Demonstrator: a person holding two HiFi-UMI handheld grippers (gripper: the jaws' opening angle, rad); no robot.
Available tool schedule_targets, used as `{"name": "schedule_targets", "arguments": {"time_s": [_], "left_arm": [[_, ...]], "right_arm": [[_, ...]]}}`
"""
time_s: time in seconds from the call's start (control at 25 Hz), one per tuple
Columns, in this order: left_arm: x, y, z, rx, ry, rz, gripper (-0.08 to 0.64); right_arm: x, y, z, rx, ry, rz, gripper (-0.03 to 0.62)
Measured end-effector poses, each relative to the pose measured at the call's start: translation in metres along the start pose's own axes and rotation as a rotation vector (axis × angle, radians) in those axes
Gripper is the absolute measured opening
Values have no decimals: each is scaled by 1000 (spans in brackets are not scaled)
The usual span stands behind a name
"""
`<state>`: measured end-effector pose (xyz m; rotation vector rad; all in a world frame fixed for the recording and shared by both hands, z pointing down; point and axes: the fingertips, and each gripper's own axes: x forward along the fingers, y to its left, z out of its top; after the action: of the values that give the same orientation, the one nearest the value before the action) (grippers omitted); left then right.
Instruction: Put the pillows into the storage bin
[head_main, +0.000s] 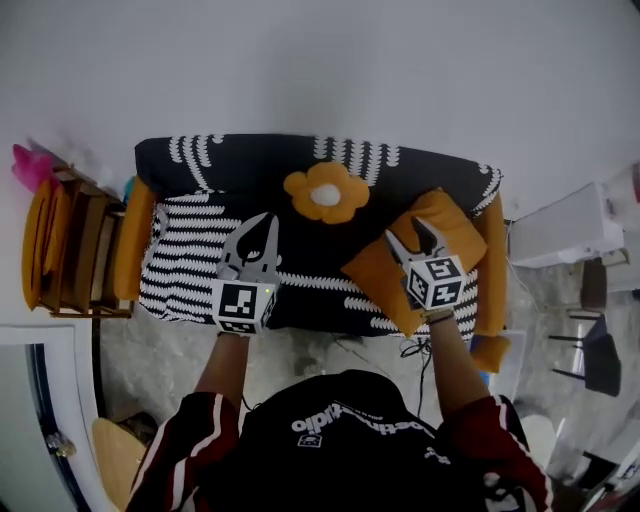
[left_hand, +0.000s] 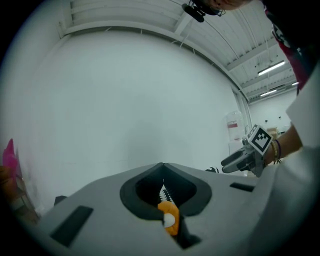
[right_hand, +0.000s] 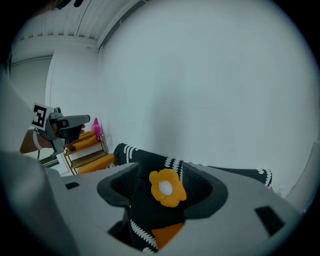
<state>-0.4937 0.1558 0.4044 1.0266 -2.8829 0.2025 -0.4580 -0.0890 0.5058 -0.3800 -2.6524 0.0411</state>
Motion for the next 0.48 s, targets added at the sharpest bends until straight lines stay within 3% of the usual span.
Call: {"name": "schedule_targets", "arguments": {"time_s": [0.48], "left_arm": [[134,-15,-59,14,120,-43,3]], "right_arm": [[139,-78,-71,14,118,59,264]]}}
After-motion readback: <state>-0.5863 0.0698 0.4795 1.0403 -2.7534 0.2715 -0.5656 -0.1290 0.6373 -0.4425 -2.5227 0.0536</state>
